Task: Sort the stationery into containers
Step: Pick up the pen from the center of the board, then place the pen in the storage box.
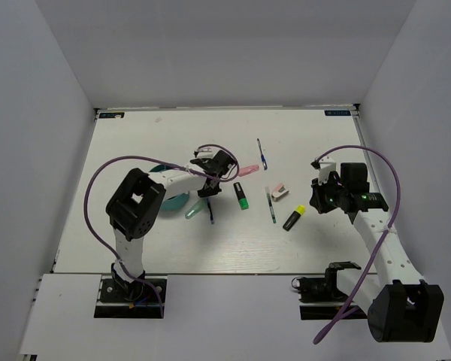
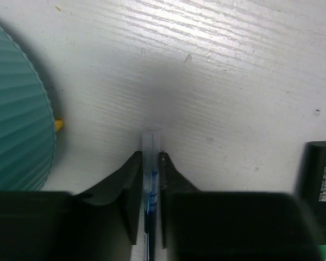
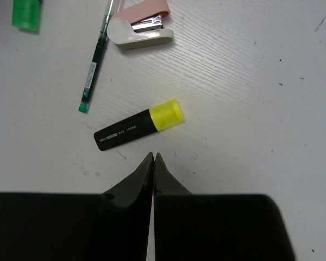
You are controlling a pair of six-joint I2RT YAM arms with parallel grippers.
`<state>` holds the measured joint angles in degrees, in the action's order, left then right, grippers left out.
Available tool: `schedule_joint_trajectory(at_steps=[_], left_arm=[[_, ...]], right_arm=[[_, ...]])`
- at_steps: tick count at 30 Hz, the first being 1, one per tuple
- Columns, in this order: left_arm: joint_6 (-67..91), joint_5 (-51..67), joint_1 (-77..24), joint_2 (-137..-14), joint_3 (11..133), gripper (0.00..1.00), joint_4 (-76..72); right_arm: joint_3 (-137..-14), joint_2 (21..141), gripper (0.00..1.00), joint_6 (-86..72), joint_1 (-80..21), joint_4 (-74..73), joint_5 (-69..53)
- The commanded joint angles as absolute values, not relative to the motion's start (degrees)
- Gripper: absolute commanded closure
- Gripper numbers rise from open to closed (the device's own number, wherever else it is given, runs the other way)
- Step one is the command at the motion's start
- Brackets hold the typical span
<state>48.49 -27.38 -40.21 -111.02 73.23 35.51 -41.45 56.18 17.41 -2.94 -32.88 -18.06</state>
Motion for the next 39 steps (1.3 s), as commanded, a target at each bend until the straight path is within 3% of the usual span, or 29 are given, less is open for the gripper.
schedule_joint_trajectory(at_steps=[1, 6, 13, 16, 20, 24, 29, 39], left_arm=[[47.8, -24.8, -39.7, -112.3, 74.2, 0.80, 35.2], [43.9, -23.4, -40.3, -112.5, 79.3, 0.99, 35.4], [38.6, -22.7, -40.8, -106.0, 81.6, 0.99, 34.9], [36.0, -22.1, -40.9, -99.8, 81.2, 0.99, 35.2], [30.3, -24.3, -40.7, -86.3, 77.5, 0.99, 35.0], [23.4, -31.4, -39.7, -74.7, 69.5, 0.99, 30.9], [9.0, -43.2, -36.8, -59.0, 51.5, 0.99, 8.6], [-4.2, -40.3, -25.1, -62.3, 50.7, 0.99, -3.7]], right_arm=[[-41.5, 55.5, 0.98, 18.2, -2.5, -31.3, -17.8], [-41.4, 55.3, 0.98, 18.2, -2.4, -31.2, -17.9], [-41.3, 55.1, 0.97, 18.4, -2.2, -31.3, -18.1], [-41.3, 54.9, 0.87, 18.5, -2.2, -31.5, -18.4], [-41.3, 54.8, 0.87, 18.8, -2.0, -31.6, -18.6], [-41.4, 54.9, 0.87, 18.8, -2.0, -31.6, -19.3], [-41.7, 55.4, 0.87, 18.6, -2.1, -31.8, -20.6], [-41.7, 57.0, 0.87, 18.7, -2.1, -32.2, -21.0]])
